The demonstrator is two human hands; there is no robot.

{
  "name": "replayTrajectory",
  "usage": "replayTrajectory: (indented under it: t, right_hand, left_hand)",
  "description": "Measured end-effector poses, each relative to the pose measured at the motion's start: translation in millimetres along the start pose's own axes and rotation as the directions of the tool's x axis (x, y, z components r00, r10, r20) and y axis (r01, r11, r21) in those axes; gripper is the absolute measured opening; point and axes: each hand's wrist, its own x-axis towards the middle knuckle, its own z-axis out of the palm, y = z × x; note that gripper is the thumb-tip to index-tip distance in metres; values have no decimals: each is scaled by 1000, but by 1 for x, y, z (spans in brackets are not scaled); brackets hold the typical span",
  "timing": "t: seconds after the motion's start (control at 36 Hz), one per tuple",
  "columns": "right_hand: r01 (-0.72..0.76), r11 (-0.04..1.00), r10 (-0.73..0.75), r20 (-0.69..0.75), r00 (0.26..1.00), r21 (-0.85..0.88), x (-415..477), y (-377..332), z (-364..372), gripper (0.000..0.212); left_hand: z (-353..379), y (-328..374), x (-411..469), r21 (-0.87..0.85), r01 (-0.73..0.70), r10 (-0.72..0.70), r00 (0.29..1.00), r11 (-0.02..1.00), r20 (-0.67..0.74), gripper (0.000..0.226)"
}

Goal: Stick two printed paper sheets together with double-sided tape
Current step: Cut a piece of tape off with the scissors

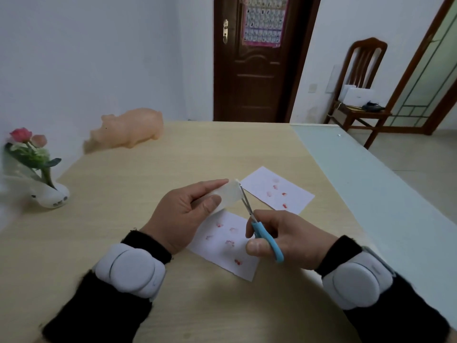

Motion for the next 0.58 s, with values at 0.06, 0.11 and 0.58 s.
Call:
replayTrajectory:
  t: [0.06, 0.11, 0.58]
  right_hand:
    - [-3, 1000, 3, 10, 1000, -1, 0, 0, 0, 55]
    - [-7, 1000, 7, 16, 1000, -3, 1, -1, 1, 55]
    - [31, 999, -31, -16, 999, -43, 3, -7, 2, 56]
  left_hand:
    - [0, -1, 1, -3, -2, 2, 1000, 1000, -2, 28]
    - [0, 0, 1, -9, 3, -3, 1000, 1000, -4, 28]
    - [-2, 4, -1, 26, -20, 19, 1000, 999, 16, 27]
